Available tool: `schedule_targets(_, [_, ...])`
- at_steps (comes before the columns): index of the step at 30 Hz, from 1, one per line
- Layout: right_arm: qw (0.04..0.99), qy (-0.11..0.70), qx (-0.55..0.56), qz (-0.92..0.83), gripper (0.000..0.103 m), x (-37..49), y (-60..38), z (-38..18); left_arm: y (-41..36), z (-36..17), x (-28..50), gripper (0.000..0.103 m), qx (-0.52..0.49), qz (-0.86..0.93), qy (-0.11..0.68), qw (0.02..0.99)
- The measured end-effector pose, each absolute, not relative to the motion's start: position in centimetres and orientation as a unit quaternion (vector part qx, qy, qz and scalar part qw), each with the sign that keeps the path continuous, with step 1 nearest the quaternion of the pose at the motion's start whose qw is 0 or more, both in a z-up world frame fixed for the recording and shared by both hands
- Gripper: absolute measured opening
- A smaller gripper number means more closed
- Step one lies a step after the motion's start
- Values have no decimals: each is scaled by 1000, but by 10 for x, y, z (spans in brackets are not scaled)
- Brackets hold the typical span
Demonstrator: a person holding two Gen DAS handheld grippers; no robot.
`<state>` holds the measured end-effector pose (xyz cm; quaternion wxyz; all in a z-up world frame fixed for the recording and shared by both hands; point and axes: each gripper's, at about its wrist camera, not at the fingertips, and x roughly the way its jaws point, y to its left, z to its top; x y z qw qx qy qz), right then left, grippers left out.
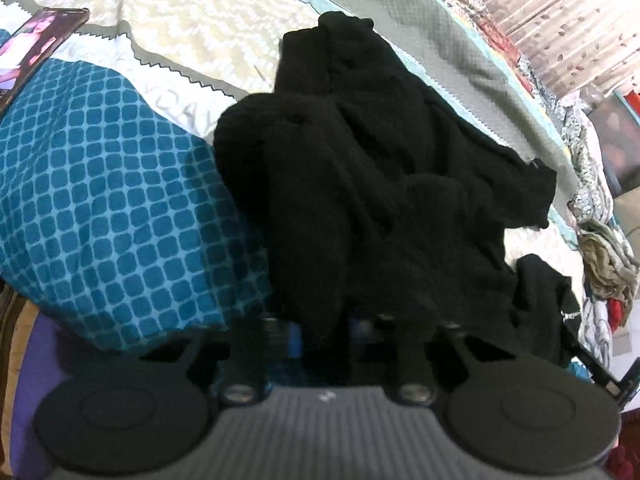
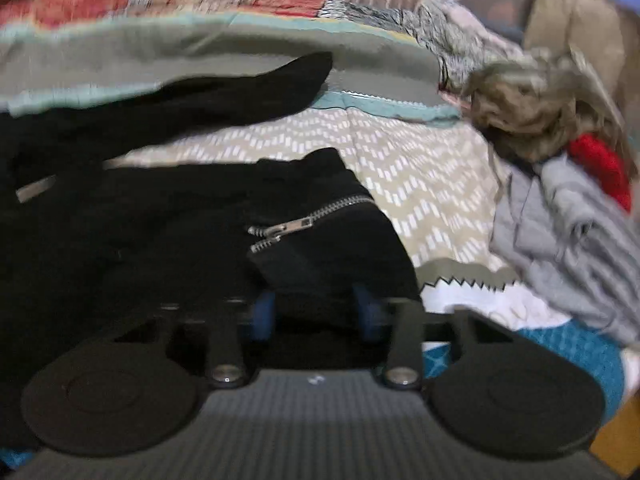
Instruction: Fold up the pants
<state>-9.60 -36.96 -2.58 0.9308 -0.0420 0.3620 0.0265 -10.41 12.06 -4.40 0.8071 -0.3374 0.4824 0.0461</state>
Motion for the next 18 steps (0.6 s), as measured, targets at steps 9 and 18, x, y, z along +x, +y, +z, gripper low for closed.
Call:
schedule_targets(9, [947, 243, 97, -187, 11, -97, -496, 44, 121, 0, -143, 8, -326, 5, 470, 820])
schedule_targets(18, [892, 310, 77, -321, 17, -92, -526, 4, 108, -42, -148, 24, -322, 18, 566, 759])
